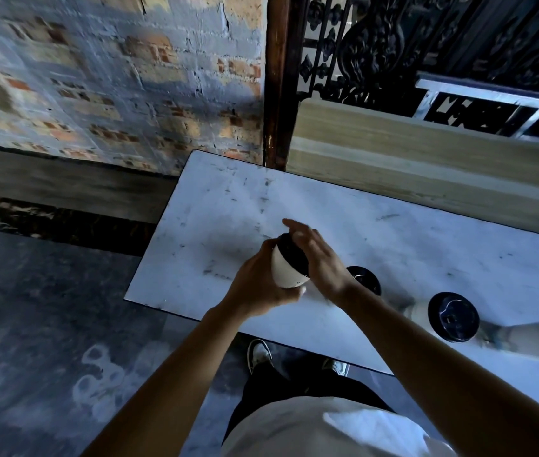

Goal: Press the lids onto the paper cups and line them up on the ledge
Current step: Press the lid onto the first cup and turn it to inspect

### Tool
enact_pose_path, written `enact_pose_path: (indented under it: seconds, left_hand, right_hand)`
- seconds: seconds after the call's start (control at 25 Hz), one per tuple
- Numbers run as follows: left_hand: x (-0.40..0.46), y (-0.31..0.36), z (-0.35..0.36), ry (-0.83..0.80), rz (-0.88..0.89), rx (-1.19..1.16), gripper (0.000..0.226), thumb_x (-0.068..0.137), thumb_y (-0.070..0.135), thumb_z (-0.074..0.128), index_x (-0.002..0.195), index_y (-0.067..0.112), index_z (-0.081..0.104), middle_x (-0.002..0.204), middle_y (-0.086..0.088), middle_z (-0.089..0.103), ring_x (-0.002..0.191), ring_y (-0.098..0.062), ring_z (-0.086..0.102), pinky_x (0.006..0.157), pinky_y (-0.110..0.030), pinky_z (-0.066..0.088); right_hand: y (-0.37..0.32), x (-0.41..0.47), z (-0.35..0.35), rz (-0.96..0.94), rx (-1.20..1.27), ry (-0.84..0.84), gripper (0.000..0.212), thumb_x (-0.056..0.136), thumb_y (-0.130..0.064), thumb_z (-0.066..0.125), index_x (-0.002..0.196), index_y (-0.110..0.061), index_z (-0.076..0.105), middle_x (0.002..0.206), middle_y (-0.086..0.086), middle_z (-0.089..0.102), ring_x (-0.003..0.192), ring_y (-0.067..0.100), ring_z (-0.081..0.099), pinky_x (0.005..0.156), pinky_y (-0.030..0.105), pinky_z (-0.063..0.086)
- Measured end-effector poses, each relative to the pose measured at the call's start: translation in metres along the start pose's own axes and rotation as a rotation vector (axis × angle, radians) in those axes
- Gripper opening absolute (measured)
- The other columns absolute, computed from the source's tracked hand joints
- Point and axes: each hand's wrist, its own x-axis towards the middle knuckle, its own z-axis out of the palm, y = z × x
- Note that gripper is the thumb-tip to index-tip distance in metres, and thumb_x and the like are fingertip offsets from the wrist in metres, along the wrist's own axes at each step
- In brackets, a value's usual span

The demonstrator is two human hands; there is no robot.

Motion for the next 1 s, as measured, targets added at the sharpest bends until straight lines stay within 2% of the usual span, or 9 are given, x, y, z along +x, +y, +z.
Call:
enact_pose_path:
  seconds: [0.08, 0.16, 0.28, 0.44, 0.52, 0.6, 0.68, 0.8, 1.0]
  left_hand:
    - [0.001, -0.006, -0.001, 0.031, -0.059, -0.202, 0.084, 0.064, 0.049, 0.087, 0.135, 0.032, 0.045, 0.116, 0.009, 0.068, 0.101, -0.012, 0.070, 0.083, -0.035, 0.062]
    - [0.003, -0.015, 0.001, 0.078, -0.046, -0.331, 0.074, 0.071, 0.062, 0.075, 0.131, 0.028, 0.049, 0.115, 0.003, 0.071, 0.102, -0.014, 0.071, 0.083, -0.039, 0.061]
    - [0.001, -0.016, 0.002, 0.099, -0.009, -0.423, 0.066, 0.086, 0.068, 0.049, 0.130, 0.020, 0.052, 0.109, 0.003, 0.071, 0.098, -0.010, 0.071, 0.079, -0.029, 0.057]
    - [0.006, -0.018, 0.004, 0.102, -0.019, -0.486, 0.045, 0.096, 0.056, 0.040, 0.131, 0.028, 0.048, 0.112, 0.006, 0.067, 0.096, 0.003, 0.069, 0.078, -0.016, 0.055]
    - [0.012, -0.022, 0.004, 0.109, -0.021, -0.442, 0.034, 0.095, 0.060, 0.036, 0.122, 0.041, 0.046, 0.115, -0.005, 0.059, 0.102, -0.003, 0.066, 0.085, -0.024, 0.057]
    - [0.019, -0.026, 0.000, 0.147, -0.004, -0.378, 0.032, 0.094, 0.063, 0.033, 0.114, 0.043, 0.047, 0.109, -0.003, 0.055, 0.101, -0.014, 0.064, 0.085, -0.035, 0.057]
    - [0.025, -0.029, -0.005, 0.191, 0.088, -0.390, 0.034, 0.099, 0.057, 0.035, 0.118, 0.034, 0.051, 0.100, 0.004, 0.061, 0.090, -0.016, 0.068, 0.073, -0.035, 0.058]
    - [0.030, -0.032, -0.012, 0.277, 0.086, -0.384, 0.057, 0.096, 0.068, 0.041, 0.121, 0.017, 0.048, 0.098, -0.010, 0.066, 0.082, -0.021, 0.073, 0.062, -0.034, 0.060]
    - [0.029, -0.019, -0.018, 0.375, -0.002, -0.380, 0.035, 0.107, 0.036, 0.043, 0.111, 0.002, 0.052, 0.081, 0.007, 0.059, 0.068, 0.007, 0.064, 0.055, -0.012, 0.048]
  right_hand:
    - [-0.002, 0.003, 0.000, 0.147, 0.436, 0.078, 0.031, 0.107, -0.025, 0.038, 0.123, -0.038, 0.062, 0.131, 0.008, 0.064, 0.111, 0.014, 0.069, 0.096, 0.032, 0.054]
    - [0.000, 0.002, 0.002, 0.265, 0.609, 0.078, 0.033, 0.108, -0.025, 0.035, 0.128, -0.026, 0.062, 0.126, 0.011, 0.069, 0.105, 0.021, 0.071, 0.091, 0.035, 0.053]
    - [0.006, -0.003, 0.008, 0.317, 0.550, 0.028, 0.040, 0.106, -0.028, 0.033, 0.132, -0.019, 0.062, 0.111, 0.009, 0.075, 0.100, 0.027, 0.070, 0.090, 0.039, 0.053]
    - [0.001, 0.003, 0.003, 0.408, 0.447, -0.007, 0.042, 0.104, -0.035, 0.035, 0.118, -0.012, 0.068, 0.098, 0.012, 0.073, 0.088, 0.030, 0.070, 0.088, 0.045, 0.055]
    - [-0.003, 0.007, -0.001, 0.424, 0.400, -0.045, 0.043, 0.104, -0.041, 0.037, 0.120, -0.014, 0.067, 0.103, 0.017, 0.071, 0.093, 0.034, 0.069, 0.095, 0.050, 0.053]
    - [-0.009, 0.010, -0.002, 0.422, 0.358, -0.055, 0.041, 0.105, -0.043, 0.040, 0.120, -0.015, 0.065, 0.109, 0.020, 0.071, 0.099, 0.038, 0.069, 0.099, 0.052, 0.052]
    - [-0.012, 0.013, -0.001, 0.393, 0.331, -0.048, 0.035, 0.105, -0.042, 0.042, 0.115, -0.019, 0.066, 0.113, 0.019, 0.071, 0.105, 0.041, 0.069, 0.104, 0.055, 0.052]
    - [-0.011, 0.017, 0.004, 0.353, 0.297, -0.058, 0.035, 0.105, -0.046, 0.044, 0.120, -0.022, 0.064, 0.122, 0.020, 0.067, 0.110, 0.042, 0.069, 0.104, 0.056, 0.053]
    - [-0.007, 0.019, 0.007, 0.289, 0.317, -0.062, 0.034, 0.109, -0.037, 0.037, 0.124, -0.019, 0.063, 0.116, 0.018, 0.060, 0.091, 0.031, 0.067, 0.085, 0.038, 0.058]
